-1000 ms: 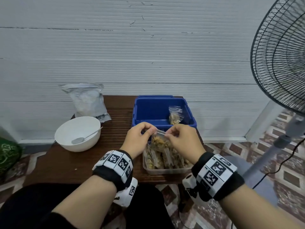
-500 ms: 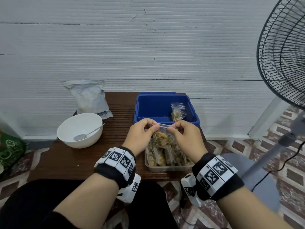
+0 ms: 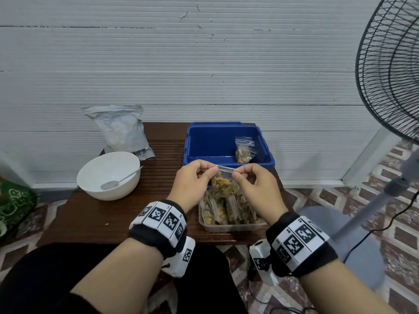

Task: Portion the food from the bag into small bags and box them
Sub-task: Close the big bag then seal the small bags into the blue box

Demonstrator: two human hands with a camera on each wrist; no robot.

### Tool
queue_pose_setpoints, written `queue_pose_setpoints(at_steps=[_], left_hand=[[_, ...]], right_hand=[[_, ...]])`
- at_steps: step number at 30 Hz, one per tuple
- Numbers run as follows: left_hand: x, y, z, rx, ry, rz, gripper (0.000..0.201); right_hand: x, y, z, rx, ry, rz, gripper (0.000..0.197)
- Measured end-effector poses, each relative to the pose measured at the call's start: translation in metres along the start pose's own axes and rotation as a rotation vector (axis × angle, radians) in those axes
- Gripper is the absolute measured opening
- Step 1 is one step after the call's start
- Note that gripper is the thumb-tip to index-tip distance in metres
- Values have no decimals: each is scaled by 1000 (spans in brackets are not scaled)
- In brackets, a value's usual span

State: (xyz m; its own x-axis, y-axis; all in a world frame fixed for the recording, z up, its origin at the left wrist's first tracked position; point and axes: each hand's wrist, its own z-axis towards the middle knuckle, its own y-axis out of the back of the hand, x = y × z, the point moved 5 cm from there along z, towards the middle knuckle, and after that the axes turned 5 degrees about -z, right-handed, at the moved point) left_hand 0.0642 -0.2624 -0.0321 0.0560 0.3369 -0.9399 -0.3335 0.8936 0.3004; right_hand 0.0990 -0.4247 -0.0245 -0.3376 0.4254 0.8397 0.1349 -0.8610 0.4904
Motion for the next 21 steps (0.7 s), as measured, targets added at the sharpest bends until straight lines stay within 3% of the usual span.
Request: queue_pose_setpoints(at_steps=[9, 15, 21], left_hand=[[-4, -5, -3, 104, -10, -31, 5], [-6, -4, -2, 76, -44, 35, 8], [-10, -1, -2, 78, -79, 21, 7]], right_hand=[[0, 1, 2, -57, 46, -33, 13], [0, -4, 2, -20, 42, 15, 7], [2, -4, 6, -57, 116, -89, 10]])
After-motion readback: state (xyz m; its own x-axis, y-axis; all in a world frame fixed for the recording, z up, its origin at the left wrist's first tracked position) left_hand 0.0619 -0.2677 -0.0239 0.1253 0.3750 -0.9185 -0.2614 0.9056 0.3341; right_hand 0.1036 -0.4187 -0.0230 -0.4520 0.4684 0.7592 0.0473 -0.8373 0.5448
